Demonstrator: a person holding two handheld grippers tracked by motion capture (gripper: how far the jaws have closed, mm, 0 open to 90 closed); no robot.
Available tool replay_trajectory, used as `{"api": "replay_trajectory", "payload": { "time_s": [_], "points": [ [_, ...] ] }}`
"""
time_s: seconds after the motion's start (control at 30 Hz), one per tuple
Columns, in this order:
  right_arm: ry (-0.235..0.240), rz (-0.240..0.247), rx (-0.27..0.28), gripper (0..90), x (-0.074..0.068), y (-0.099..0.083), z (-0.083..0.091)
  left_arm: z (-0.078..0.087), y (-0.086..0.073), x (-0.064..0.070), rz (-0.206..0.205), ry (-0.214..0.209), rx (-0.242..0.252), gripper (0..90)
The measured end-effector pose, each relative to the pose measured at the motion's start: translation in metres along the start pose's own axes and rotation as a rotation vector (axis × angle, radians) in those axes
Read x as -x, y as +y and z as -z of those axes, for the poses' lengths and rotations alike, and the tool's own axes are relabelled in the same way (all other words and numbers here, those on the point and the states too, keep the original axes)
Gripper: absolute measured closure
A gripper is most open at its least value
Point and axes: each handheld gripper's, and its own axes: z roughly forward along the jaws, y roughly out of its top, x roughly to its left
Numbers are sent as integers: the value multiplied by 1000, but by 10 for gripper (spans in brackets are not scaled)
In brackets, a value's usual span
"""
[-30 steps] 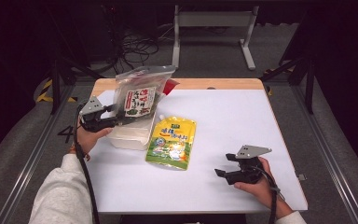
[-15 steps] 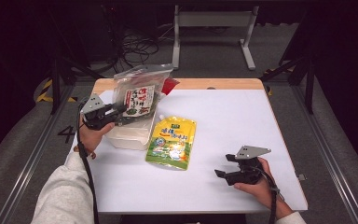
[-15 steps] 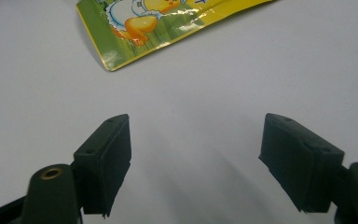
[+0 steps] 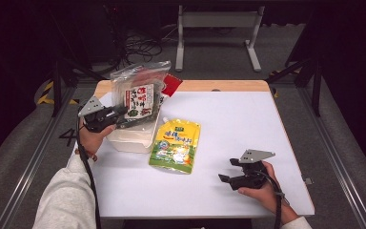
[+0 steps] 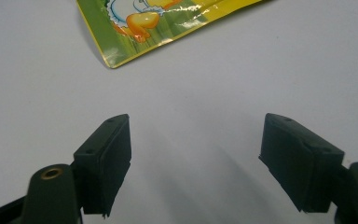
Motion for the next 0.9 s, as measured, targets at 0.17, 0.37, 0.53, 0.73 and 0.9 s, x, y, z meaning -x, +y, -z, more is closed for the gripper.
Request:
{"api": "replay_trajectory", "payload": {
  "time_s": [0.17, 0.37, 0.53, 0.73, 0.9],
  "points": [
    [-8, -2, 4, 241, 1, 3, -3, 3, 1, 2, 33, -6, 12, 679],
    [-14, -18, 10, 242, 5, 5, -5, 5, 5, 6, 31, 11, 16, 615],
    [-22, -24, 10, 243, 8, 8, -8, 12, 7, 8, 33, 34, 24, 527],
    [-40, -35, 18, 245, 18, 17, -17, 23, 8, 18, 5, 67, 10, 492],
    [-40, -39, 30, 247, 21, 24, -24, 25, 9, 21, 14, 69, 10, 438]
  ]
}}
